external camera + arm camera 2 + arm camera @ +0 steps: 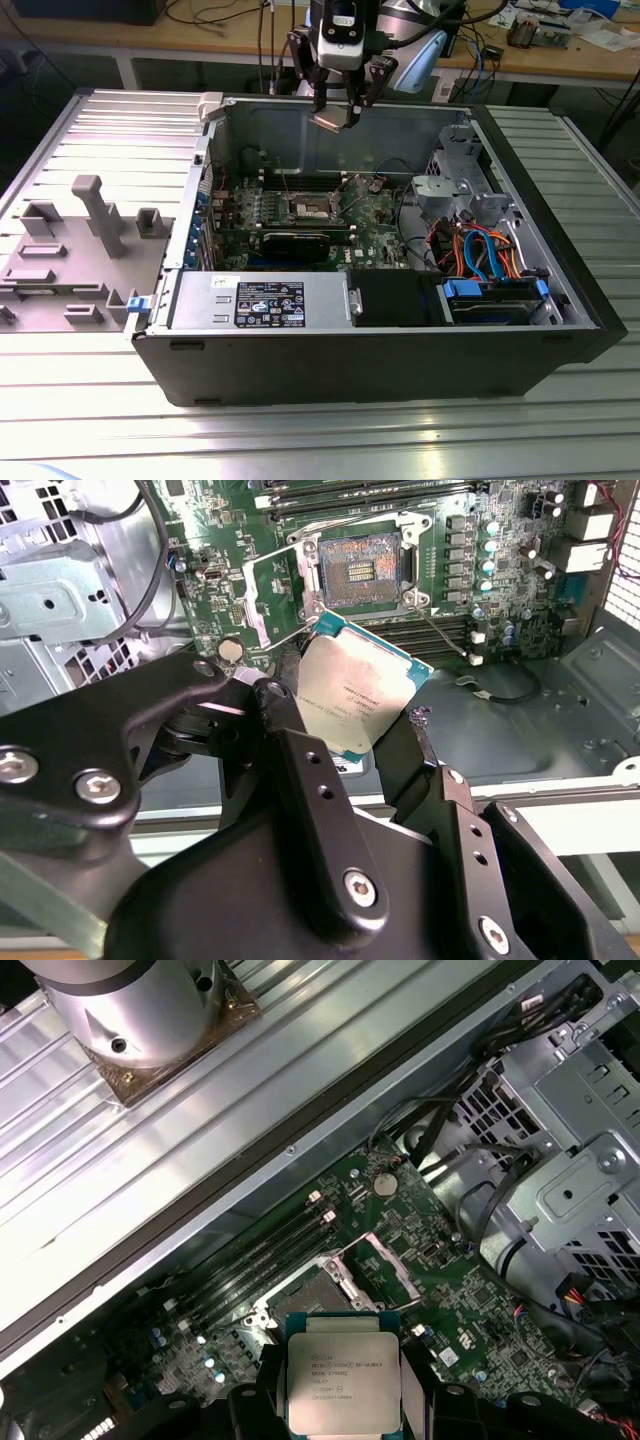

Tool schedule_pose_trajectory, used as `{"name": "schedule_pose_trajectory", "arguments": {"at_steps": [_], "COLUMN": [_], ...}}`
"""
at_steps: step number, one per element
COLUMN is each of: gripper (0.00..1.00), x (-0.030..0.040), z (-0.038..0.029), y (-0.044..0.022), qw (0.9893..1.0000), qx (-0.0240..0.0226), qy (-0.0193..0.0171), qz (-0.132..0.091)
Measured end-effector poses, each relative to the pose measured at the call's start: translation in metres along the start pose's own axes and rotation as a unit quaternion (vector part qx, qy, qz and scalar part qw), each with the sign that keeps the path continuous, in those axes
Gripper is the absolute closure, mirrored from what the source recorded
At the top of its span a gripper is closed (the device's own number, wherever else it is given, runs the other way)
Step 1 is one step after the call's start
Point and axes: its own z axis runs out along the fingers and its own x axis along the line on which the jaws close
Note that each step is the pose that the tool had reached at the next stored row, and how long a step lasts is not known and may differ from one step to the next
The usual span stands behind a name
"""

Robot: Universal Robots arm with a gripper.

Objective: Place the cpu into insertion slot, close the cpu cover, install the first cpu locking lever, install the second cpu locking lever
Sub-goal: 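Place the cpu into insertion slot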

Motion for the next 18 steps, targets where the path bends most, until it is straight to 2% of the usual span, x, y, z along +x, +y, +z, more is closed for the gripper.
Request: {"name": "schedule_pose_trajectory", "arguments": {"at_steps": [18], "gripper": [0.46], "x": [0.0000], "z": [0.0000], "y": [0.0000], "qw": [0.9999], "qx": [-0.0002], "qy": [-0.0011], "qz": [0.012]}}
